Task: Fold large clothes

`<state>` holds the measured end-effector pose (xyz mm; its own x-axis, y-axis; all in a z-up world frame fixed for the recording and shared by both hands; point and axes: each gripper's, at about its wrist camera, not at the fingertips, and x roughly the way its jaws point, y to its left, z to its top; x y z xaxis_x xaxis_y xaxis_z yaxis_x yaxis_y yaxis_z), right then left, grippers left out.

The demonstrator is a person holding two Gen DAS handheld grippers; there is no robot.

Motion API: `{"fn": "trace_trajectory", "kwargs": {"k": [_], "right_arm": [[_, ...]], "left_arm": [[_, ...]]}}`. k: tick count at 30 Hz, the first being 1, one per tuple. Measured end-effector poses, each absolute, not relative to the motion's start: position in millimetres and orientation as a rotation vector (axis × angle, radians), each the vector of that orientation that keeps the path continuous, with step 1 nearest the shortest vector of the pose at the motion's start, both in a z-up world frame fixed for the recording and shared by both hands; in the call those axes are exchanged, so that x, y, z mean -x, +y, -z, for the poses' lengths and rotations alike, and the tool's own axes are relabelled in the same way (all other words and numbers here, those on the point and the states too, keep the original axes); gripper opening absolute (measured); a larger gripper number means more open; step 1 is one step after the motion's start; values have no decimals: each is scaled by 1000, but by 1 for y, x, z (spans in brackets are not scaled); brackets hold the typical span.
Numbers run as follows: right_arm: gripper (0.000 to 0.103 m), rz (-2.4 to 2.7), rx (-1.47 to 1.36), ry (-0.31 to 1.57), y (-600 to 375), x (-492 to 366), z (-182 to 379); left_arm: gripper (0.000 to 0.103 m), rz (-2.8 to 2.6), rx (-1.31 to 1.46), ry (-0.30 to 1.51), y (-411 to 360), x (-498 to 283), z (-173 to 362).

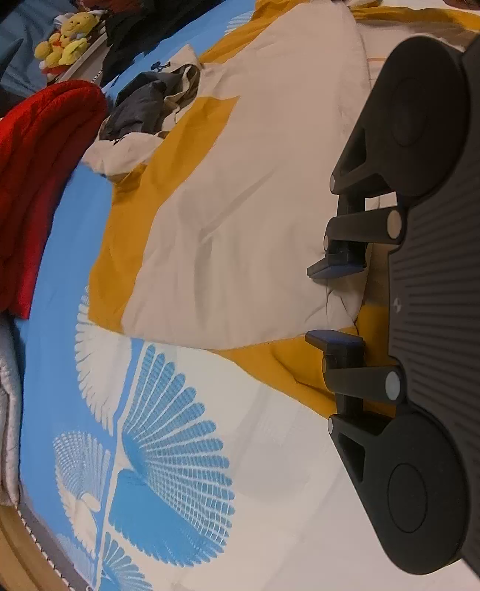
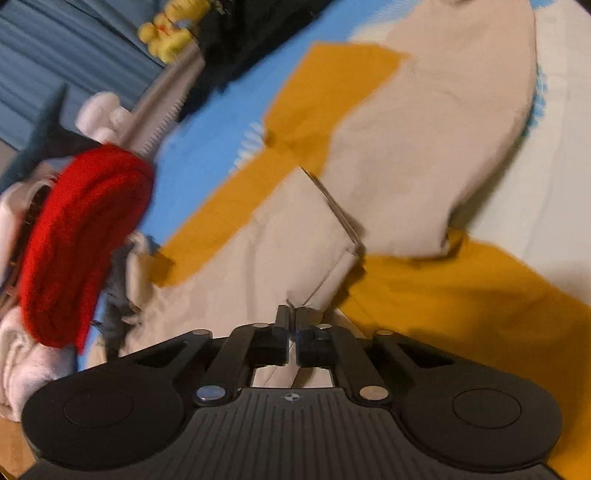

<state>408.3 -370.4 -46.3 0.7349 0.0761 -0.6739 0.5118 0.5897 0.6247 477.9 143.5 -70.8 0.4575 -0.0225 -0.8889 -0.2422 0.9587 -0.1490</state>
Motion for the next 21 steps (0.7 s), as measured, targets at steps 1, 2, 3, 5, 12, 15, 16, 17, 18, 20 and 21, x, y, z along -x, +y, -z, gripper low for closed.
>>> {"fn": "trace_trajectory", "kwargs": {"k": [1,2,3,5,12,15,16,17,18,20,21], "right_arm": [[1,274,-883,678,-366,-402,36],[1,267,-849,648,-362,-403,28],[1,267,-825,630,-359,-402,22],[1,322,-781,638,-358,-400,15],[13,448,-526,601,-347,-398,-4],[32,206,-601,667,-344,-412,6],[32,185,-641,746,-345,-418,18],[31,198,-639,817,-345,-421,27],[31,219,-604,883,-343,-425,36],[31,251,-524,904,-340,-424,42],[31,247,-505,895,-339,-423,40]], "left_arm": [[33,-135,265,1091,142,-478,71],[33,-131,268,1090,141,-478,70],[33,-123,276,1088,140,-478,70],[34,-118,268,1083,137,-478,68],[34,-118,247,1092,135,-478,73],[34,-129,240,1106,135,-478,77],[34,-134,243,1098,135,-478,74],[34,-137,256,1082,134,-477,70],[34,-128,266,1063,133,-476,65],[34,-105,256,1049,129,-477,60],[34,-106,252,1060,128,-478,62]]}}
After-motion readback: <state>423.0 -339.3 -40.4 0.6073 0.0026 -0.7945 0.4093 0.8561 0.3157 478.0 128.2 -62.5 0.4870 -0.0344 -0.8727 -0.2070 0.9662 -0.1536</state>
